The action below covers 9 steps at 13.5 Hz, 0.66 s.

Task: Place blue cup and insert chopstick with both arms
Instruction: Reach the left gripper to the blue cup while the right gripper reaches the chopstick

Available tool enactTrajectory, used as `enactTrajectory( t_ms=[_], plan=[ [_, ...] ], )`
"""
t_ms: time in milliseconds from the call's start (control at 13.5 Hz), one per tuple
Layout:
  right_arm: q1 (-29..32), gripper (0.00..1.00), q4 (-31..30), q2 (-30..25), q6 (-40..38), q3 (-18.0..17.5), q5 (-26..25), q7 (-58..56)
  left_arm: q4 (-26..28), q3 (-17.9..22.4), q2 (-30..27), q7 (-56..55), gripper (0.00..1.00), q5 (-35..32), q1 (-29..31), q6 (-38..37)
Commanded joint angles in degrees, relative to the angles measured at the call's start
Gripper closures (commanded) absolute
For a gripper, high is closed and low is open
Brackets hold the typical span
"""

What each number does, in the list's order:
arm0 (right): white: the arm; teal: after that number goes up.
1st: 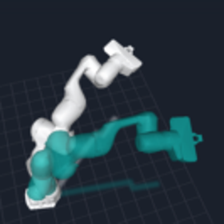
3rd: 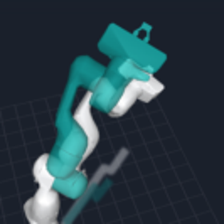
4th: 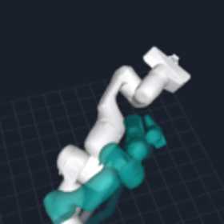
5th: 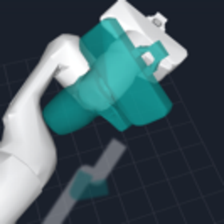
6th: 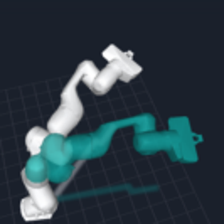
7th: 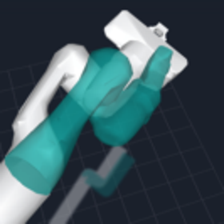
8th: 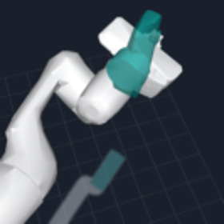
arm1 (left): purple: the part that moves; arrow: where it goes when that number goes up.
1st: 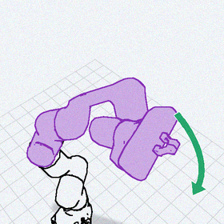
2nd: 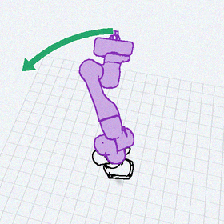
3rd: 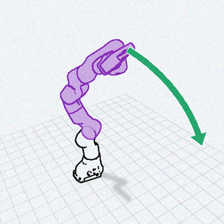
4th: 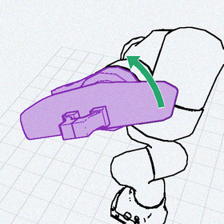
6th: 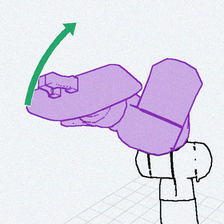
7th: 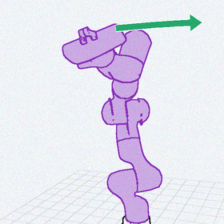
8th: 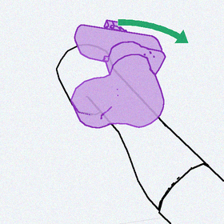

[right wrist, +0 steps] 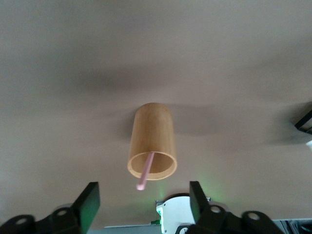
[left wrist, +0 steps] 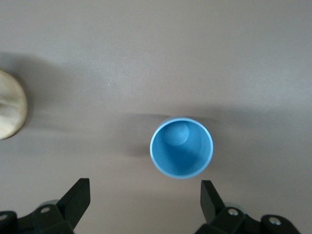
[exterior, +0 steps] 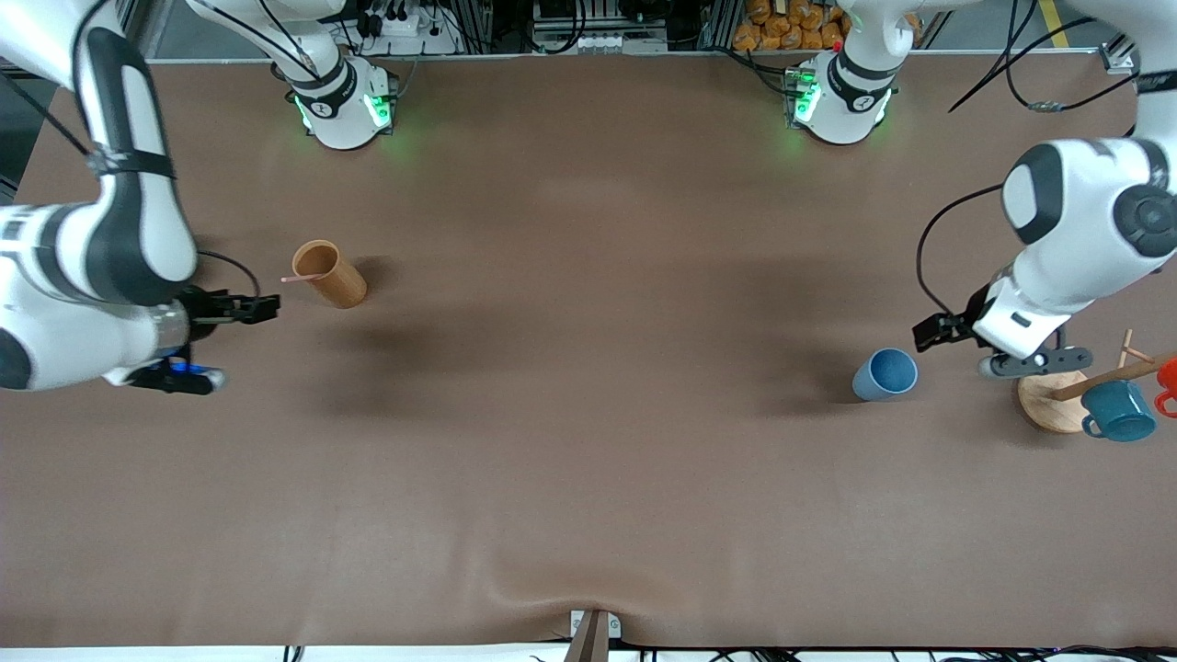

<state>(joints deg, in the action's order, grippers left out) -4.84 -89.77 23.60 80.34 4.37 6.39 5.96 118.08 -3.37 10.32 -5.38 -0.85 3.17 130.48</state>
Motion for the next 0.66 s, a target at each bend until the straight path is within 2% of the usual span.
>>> enactTrajectory(
  t_ms=[0, 74, 148, 221, 295, 443, 591],
  plan=[
    [0.09, 0.23, -0.22, 2.06, -0.80, 0.20, 0.64, 0.54, -0.22, -0.15, 4.26, 1.08, 0.07, 0.24, 0.35, 4.68],
    [0.36, 0.27, -1.27, 2.07, -0.46, 0.20, 0.64, 0.11, -0.22, -0.15, 5.58, 1.08, 0.12, 0.24, 0.35, 6.26],
    [0.27, 0.35, -1.98, 2.15, -0.45, 0.20, 0.64, 0.01, -0.22, -0.15, 6.64, 1.08, 0.15, 0.24, 0.44, 7.32],
    [-0.16, 0.42, -2.77, 2.15, -0.28, 0.29, 0.64, 0.10, -0.22, -0.15, 7.60, 0.99, 0.23, 0.24, 0.61, 7.68],
    [-0.43, 0.49, -3.13, 2.15, -0.28, 0.29, 0.64, 0.10, -0.22, -0.15, 8.14, 0.99, 0.34, 0.24, 0.96, 8.03],
    [-0.25, 0.53, -3.91, 1.98, -1.06, 0.20, 0.64, 0.19, -0.30, -0.15, 9.37, 0.99, 0.57, 0.24, 0.97, 8.48],
    [-0.25, 0.57, -4.53, 1.71, -2.29, 0.20, 0.64, 0.19, -0.39, -0.15, 9.98, 0.99, 0.91, 0.32, 1.05, 8.74]
  ],
)
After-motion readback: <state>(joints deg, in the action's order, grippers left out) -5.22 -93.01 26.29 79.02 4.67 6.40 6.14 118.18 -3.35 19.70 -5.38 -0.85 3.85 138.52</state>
